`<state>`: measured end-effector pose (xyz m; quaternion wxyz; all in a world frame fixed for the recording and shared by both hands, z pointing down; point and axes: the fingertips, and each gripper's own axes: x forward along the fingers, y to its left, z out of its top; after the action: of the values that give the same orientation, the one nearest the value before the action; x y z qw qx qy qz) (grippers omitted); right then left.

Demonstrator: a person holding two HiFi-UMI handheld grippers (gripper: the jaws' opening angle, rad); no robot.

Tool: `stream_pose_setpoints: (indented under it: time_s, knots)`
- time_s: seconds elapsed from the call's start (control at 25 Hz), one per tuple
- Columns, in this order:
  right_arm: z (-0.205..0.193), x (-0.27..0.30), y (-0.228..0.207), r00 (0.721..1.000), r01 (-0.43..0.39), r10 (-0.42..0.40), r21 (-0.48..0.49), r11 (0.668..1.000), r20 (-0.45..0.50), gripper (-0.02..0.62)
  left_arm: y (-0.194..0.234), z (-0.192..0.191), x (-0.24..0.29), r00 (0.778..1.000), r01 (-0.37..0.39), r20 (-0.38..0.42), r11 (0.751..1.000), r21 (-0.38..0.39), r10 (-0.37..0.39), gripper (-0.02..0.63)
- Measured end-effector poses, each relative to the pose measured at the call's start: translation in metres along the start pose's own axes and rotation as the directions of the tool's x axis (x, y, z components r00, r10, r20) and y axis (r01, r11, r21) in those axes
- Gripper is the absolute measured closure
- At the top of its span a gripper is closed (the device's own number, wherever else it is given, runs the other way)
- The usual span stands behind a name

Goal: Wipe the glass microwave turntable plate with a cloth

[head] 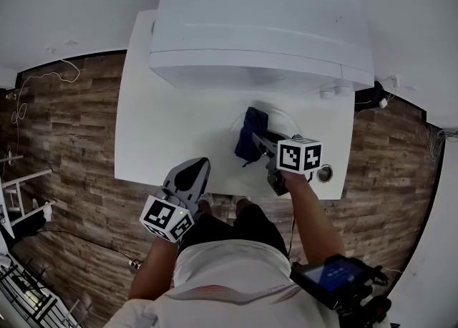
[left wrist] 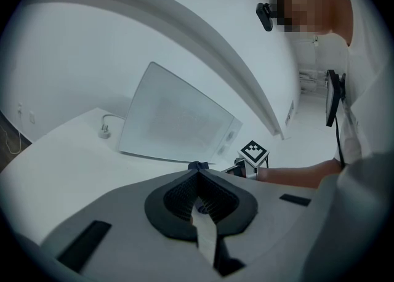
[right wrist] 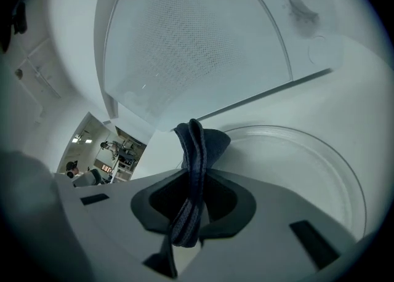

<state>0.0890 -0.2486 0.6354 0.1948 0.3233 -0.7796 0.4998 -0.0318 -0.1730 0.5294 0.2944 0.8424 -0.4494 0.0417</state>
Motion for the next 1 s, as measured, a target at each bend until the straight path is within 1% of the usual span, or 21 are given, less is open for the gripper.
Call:
stream_pose_setpoints:
  time_s: [0.28,0.52,0.68,0.88,1.0]
  knots:
    - [0.006,-0.025,-0.027,0.999,0.020,-0.023,0.087,0.996,0.034,0.532,-0.007,-0.001,0.008,1.000,0.009,-0.013,1.000,-0.001,-0.009,0.597]
    - [0.005,-0.056,-0.054,0.995,0.076,-0.083,0.118,0.990,0.055,0.531,-0.017,-0.001,0.018,0.999,0.030,-0.016,1.000,0.002,-0.030,0.597]
    - [0.002,-0.077,-0.072,0.990,0.112,-0.122,0.131,0.985,0.069,0.532,-0.025,-0.001,0.026,0.998,0.051,-0.022,0.999,0.008,-0.051,0.595]
    - [0.000,-0.098,-0.087,0.981,0.169,-0.178,0.101,0.980,0.081,0.532,-0.032,-0.001,0.033,0.997,0.069,-0.033,0.997,0.017,-0.069,0.597]
    - [-0.001,-0.109,-0.095,0.976,0.188,-0.197,0.098,0.977,0.093,0.532,-0.035,-0.001,0.035,0.996,0.076,-0.037,0.997,0.022,-0.075,0.597]
